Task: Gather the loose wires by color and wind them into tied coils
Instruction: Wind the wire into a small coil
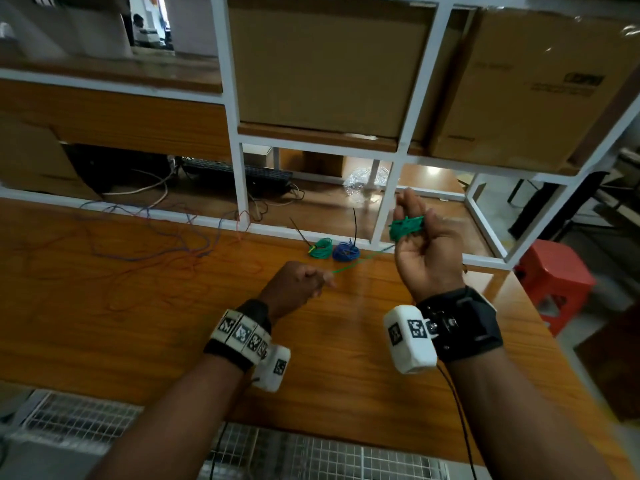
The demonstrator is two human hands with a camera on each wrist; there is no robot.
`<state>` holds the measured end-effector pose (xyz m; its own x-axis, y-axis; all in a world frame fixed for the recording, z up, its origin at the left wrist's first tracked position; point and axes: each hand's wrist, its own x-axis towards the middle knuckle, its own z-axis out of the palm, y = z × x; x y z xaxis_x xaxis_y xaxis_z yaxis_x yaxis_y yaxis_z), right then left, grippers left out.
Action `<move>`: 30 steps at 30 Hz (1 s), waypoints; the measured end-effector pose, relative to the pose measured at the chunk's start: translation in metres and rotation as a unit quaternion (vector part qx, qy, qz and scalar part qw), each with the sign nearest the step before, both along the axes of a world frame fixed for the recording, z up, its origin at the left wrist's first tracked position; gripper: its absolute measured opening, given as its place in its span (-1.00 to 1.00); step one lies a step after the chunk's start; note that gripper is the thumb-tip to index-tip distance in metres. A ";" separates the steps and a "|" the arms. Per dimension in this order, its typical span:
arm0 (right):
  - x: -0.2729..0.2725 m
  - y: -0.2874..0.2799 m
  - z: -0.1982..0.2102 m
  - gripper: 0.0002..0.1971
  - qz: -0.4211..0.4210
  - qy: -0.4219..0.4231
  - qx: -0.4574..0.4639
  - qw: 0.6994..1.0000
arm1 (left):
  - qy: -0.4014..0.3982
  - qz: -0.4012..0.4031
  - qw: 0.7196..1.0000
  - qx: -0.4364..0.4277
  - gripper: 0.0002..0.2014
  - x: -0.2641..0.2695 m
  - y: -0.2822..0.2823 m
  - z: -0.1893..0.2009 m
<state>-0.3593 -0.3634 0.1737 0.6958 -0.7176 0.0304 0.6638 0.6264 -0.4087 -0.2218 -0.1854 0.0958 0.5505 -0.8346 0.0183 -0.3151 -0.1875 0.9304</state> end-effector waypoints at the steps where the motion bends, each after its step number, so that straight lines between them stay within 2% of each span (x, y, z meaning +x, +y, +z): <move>1: 0.001 -0.005 -0.005 -0.57 -0.040 0.025 -0.005 0.999 | -0.002 0.005 1.000 0.015 -0.76 -0.001 0.008 -0.007; 3: 0.002 -0.009 -0.018 -0.67 -0.093 0.150 -0.106 0.979 | -0.005 0.003 1.000 0.016 -0.79 -0.002 0.022 -0.016; 4: 0.003 -0.009 -0.029 -0.70 -0.123 0.244 -0.197 0.942 | -0.016 0.001 1.000 0.012 -0.79 -0.003 0.028 -0.016; 6: 0.001 -0.008 -0.052 -0.69 -0.185 0.398 -0.386 0.811 | -0.067 0.002 0.998 0.016 -0.81 -0.002 0.036 -0.007; 7: -0.001 -0.006 -0.060 -0.69 -0.185 0.439 -0.460 0.749 | -0.095 0.004 0.995 0.023 -0.83 0.000 0.039 0.001; 9: -0.003 -0.007 -0.074 -0.69 -0.096 0.499 -0.566 0.649 | -0.153 0.016 0.987 0.040 -0.89 0.007 0.046 0.019; 11: -0.008 -0.004 -0.078 -0.62 0.008 0.546 -0.629 0.554 | -0.200 0.035 0.978 0.042 -0.90 0.019 0.055 0.033; 12: -0.013 -0.002 -0.076 -0.56 0.041 0.553 -0.638 0.535 | -0.213 0.045 0.975 0.036 -0.89 0.027 0.059 0.038; 15: -0.031 0.009 -0.054 -0.47 0.187 0.539 -0.617 0.542 | -0.229 0.048 0.971 0.043 -0.86 0.045 0.066 0.047; 17: -0.038 0.019 -0.046 -0.53 0.307 0.508 -0.631 0.499 | -0.229 0.046 0.972 0.032 -0.85 0.050 0.062 0.053; 18: -0.039 0.024 -0.049 -0.52 0.341 0.487 -0.646 0.479 | -0.227 0.045 0.973 0.018 -0.85 0.050 0.058 0.057; 19: -0.039 0.030 -0.052 -0.51 0.367 0.461 -0.652 0.477 | -0.229 0.047 0.972 0.004 -0.86 0.051 0.052 0.061; 20: -0.039 0.037 -0.058 -0.50 0.383 0.438 -0.638 0.505 | -0.231 0.051 0.972 -0.009 -0.88 0.052 0.046 0.066; 23: -0.036 0.055 -0.064 -0.61 0.436 0.356 -0.508 0.652 | -0.204 0.052 0.977 -0.037 -0.86 0.057 0.025 0.071; 25: -0.037 0.067 -0.064 -0.71 0.465 0.265 -0.427 0.729 | -0.168 0.042 0.984 -0.051 -0.81 0.060 0.014 0.071; 28: -0.034 0.080 -0.054 -0.72 0.481 0.142 -0.322 0.803 | -0.102 0.036 0.992 -0.070 -0.85 0.062 0.001 0.067; 30: -0.032 0.084 -0.040 -0.72 0.476 0.069 -0.280 0.831 | -0.061 0.040 0.996 -0.052 -0.82 0.059 -0.005 0.058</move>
